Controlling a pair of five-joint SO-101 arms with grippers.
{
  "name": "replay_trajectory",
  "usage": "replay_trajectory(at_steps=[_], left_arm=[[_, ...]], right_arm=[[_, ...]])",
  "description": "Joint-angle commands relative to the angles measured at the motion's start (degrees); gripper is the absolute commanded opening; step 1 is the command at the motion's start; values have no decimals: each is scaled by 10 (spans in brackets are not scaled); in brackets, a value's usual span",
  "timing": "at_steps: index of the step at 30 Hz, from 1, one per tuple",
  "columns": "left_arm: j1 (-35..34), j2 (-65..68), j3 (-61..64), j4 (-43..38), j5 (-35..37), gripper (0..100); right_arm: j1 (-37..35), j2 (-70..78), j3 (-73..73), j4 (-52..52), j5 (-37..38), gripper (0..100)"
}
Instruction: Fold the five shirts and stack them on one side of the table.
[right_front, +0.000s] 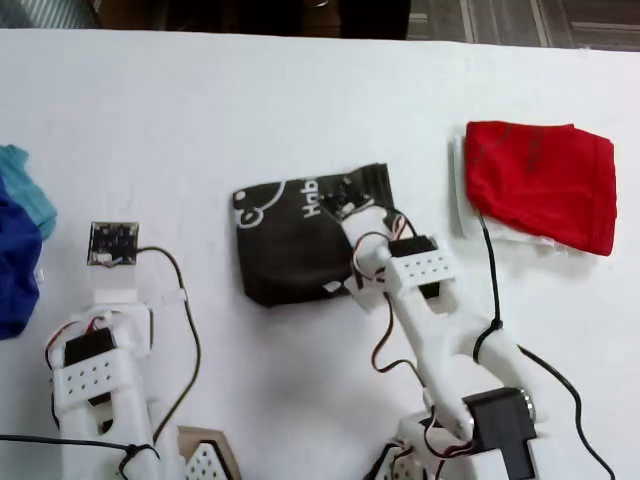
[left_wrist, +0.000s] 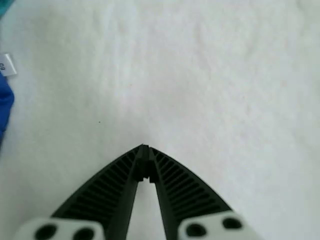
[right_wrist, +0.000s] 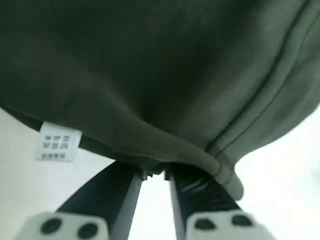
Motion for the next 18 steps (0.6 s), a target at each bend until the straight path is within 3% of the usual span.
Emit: replay_trajectory(at_steps=[1,10,18], left_arm=[[-1,-9,-1,-9,4,27],[-1,-9,-1,-9,4,27],[-1,-9,-1,-9,4,27]], right_arm=[[6,-6,-40,-7,5,19],[8,-6,-102,22,7,20],[9,-4,-160,110,122,20]])
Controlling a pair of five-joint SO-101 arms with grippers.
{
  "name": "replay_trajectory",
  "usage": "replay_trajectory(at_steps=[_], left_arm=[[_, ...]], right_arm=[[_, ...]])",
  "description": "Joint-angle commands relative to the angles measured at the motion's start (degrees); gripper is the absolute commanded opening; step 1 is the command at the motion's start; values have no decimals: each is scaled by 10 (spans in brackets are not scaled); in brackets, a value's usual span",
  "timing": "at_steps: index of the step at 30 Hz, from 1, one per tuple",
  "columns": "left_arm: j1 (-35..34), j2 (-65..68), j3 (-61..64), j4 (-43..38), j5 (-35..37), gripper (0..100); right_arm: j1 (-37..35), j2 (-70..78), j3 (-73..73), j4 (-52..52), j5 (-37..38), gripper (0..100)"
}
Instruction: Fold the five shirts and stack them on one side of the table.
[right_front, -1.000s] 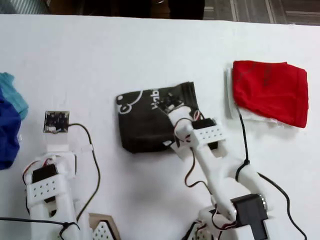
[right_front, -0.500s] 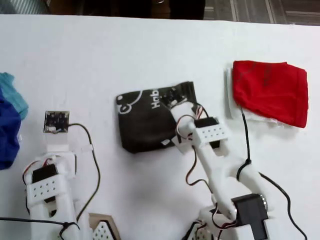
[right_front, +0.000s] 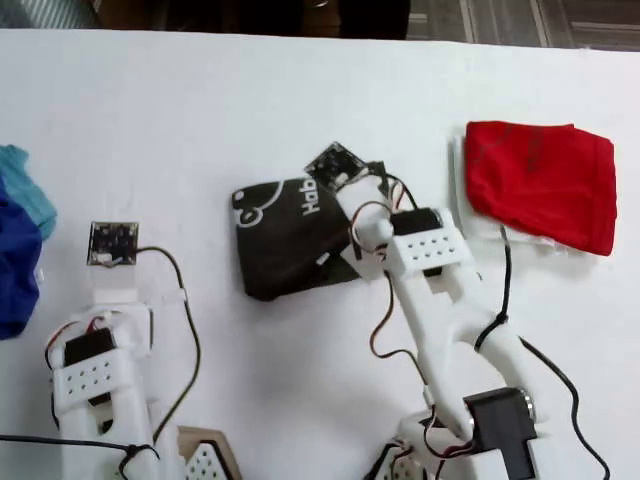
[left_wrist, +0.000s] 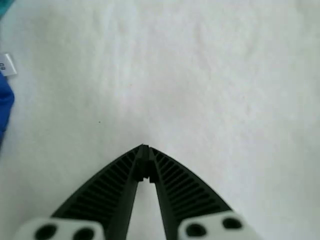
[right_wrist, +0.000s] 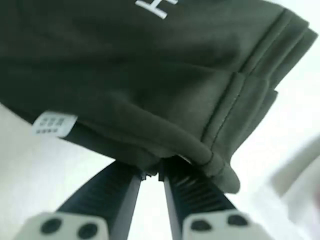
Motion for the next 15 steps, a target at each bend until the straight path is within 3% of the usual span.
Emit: replay_trajectory(at_steps=[1,15], left_arm=[[-1,-9,-1,-9,4,27],[-1,-9,-1,-9,4,27]], right_arm=[[8,-2,-28,36,59,20],[47,-5,-30,70,236,20]])
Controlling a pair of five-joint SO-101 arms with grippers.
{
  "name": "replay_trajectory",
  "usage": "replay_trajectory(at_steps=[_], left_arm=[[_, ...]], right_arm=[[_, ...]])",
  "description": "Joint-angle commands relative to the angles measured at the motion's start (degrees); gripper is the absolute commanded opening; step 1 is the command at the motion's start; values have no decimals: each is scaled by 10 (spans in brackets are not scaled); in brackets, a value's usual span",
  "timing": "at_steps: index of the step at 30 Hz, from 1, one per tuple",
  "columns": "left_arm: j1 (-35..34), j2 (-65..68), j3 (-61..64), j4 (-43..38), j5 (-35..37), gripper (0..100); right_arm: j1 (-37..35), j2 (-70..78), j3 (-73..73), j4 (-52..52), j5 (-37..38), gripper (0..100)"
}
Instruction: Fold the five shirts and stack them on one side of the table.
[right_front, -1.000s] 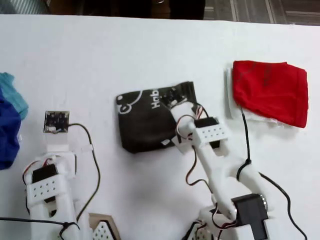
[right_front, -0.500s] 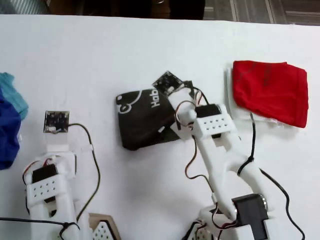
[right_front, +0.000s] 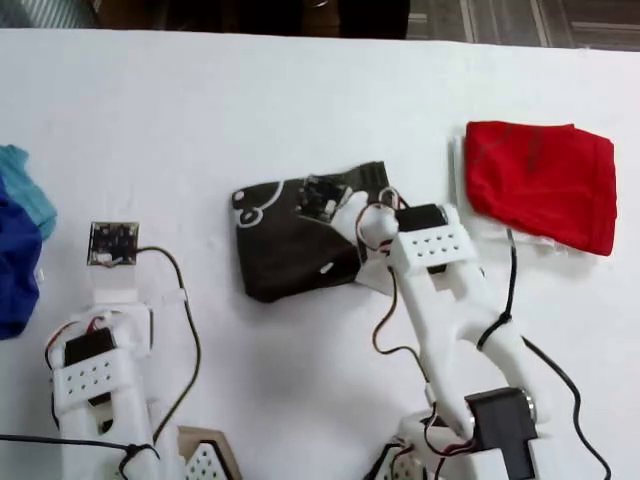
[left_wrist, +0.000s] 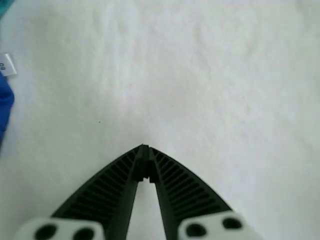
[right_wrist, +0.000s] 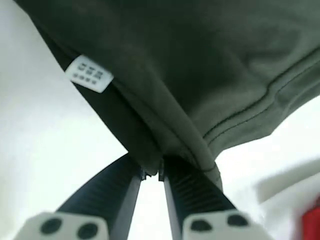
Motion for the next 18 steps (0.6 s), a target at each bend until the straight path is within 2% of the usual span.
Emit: replay_trajectory(at_steps=[1,5,11,18], left_arm=[[-1,-9,-1,-9,4,27],[-1,-9,-1,-9,4,27],[-1,-9,-1,-9,4,27],[-1,-9,-1,-9,4,27]], right_arm=[[32,-6,-29,2,25,21],[63,-6,-50,4,25,33],[72,-6,-56,31,23,221],[81,-14,-57,51,22,230]])
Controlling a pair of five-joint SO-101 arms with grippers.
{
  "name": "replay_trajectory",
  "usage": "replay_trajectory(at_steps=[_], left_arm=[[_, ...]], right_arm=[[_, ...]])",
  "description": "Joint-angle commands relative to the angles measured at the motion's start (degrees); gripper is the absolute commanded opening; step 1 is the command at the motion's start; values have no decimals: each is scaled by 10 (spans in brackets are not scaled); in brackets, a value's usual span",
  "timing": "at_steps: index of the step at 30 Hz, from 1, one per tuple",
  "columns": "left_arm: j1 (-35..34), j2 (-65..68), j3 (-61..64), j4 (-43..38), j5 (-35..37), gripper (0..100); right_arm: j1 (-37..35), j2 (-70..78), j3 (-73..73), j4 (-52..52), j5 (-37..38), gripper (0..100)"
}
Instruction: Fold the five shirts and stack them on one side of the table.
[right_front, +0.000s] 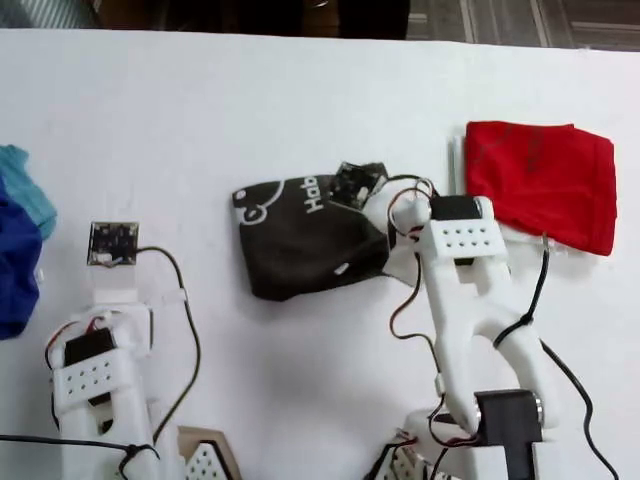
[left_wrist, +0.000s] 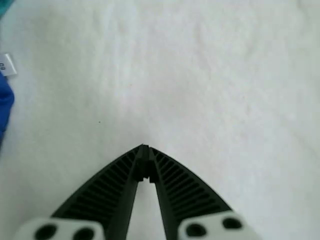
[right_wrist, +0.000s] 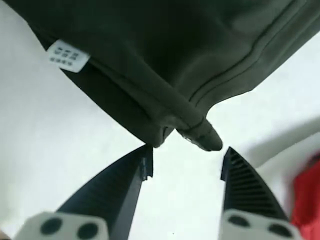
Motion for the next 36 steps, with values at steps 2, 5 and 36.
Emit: replay_trajectory(at_steps=[2,5,36], left_arm=[[-1,-9,-1,-9,4,27],[-1,-9,-1,-9,4,27],[-1,-9,-1,-9,4,27]], right_arm=[[17,-36,-25,17,-18,231],[17,-92,-25,14,-84,231],[-120,-45,-85,-82,-301,21]])
